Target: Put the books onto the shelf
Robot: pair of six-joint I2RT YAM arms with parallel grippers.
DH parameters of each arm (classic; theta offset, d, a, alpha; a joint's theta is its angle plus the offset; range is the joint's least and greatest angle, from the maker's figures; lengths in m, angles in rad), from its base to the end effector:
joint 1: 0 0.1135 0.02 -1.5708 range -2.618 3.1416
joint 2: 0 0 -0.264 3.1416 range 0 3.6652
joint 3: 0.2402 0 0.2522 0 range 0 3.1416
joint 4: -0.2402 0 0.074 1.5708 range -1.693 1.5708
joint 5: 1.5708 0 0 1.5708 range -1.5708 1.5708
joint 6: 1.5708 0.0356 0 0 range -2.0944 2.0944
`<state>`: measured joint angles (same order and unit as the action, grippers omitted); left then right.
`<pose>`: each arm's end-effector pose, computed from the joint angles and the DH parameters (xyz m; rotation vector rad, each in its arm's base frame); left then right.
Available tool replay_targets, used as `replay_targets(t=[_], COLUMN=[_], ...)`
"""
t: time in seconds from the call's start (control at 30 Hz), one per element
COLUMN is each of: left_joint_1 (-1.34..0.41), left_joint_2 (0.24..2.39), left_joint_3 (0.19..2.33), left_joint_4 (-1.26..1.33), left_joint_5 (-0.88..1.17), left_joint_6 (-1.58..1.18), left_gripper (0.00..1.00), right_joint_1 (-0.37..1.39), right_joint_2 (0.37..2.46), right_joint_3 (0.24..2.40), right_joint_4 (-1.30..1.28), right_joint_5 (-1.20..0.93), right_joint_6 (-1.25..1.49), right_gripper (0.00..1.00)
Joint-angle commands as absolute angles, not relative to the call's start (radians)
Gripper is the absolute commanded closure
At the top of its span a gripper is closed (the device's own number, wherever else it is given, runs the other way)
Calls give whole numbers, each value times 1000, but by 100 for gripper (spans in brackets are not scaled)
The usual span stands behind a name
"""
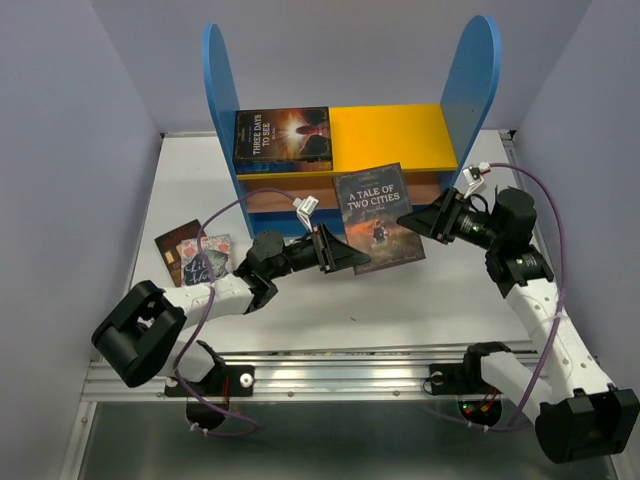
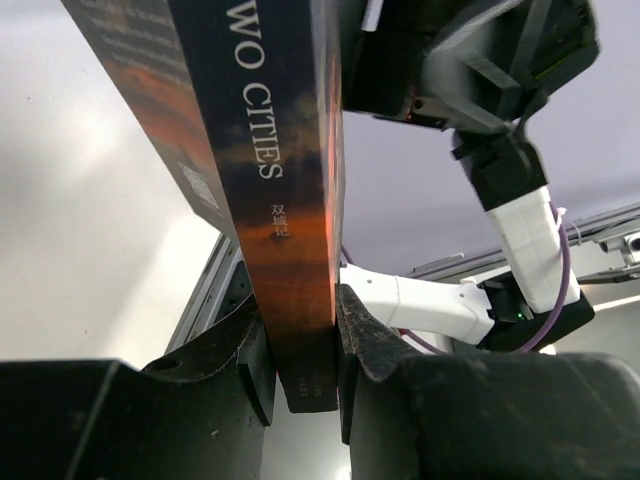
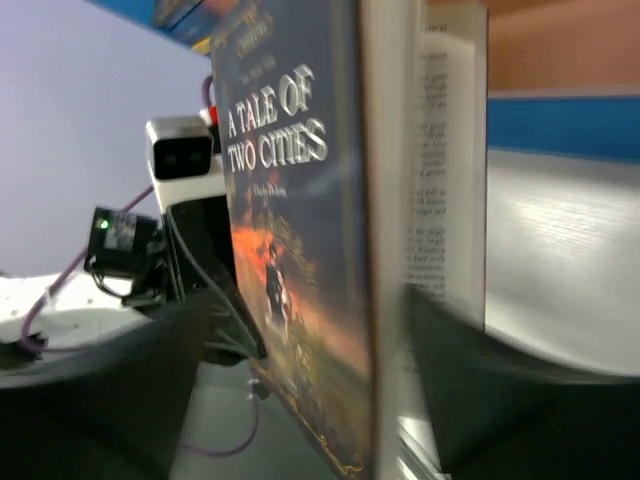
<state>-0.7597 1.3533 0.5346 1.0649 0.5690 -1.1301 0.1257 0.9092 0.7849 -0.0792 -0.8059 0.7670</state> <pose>0.1862 -0.2033 0.2587 0.2885 1.6452 -1.8934 0.2001 0.0512 0.3310 -0.0261 1.9160 1.3327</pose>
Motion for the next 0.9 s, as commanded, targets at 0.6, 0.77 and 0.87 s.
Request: replay_targets(t=[0.6, 0.77, 0.87], left_joint_1=[-778, -778, -778], left_joint_2=[1004, 1140, 1215], left_joint_3=[866, 1061, 1192], left_joint_4=[658, 604, 595], left_joint_5=[390, 189, 46], left_joint_6=[-704, -661, -661], left_gripper=[100, 100, 100], right_joint_1=[132, 132, 132], right_joint_2=[782, 781, 776], right_joint_3=[1002, 1006, 1003], right_joint_4=[-469, -474, -476], right_joint_5=[-172, -173, -175], right_joint_6=[433, 423, 423], right_gripper=[0, 0, 0])
